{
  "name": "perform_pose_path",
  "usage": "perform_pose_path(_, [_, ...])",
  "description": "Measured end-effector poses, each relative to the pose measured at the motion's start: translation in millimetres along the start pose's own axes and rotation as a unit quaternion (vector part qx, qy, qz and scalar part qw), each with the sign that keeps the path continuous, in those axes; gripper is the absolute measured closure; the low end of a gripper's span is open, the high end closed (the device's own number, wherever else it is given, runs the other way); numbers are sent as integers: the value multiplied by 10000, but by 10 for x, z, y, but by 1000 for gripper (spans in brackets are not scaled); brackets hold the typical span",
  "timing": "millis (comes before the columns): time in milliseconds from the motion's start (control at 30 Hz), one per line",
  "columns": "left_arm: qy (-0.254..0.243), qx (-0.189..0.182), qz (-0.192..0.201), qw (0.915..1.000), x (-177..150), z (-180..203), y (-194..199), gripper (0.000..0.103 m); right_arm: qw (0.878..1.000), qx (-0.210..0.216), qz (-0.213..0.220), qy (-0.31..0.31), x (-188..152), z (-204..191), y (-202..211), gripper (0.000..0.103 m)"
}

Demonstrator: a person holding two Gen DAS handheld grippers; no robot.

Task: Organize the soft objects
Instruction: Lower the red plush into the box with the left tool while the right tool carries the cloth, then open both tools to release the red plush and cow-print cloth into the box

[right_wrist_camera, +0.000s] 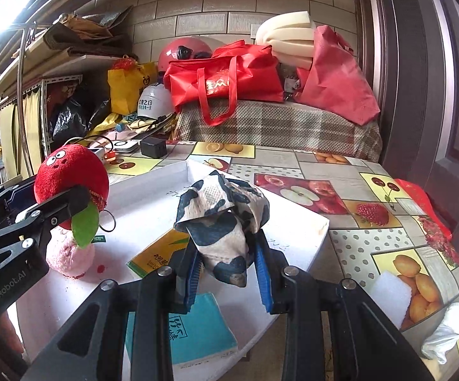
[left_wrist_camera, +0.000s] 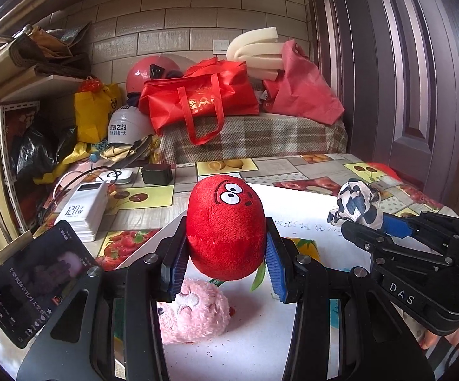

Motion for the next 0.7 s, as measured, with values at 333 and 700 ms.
perform_pose_path(333, [15,181,155,9997,41,-8,10,0,9996,-218,-127,86,15,17,-79,17])
perform_pose_path(700, [121,340,339,9988,41,-102,66,0,9992,-362,68,173,64,27,-19,0])
Point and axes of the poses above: each gripper's, at about its wrist camera, not at the fingertips, and y roughly against the way its jaws point, z to its right, x to its top, the point moved 10 cm from there along -y, roughly the way its jaws point, and after that the axes turned 10 degrees about y, right-handed, at the moved point
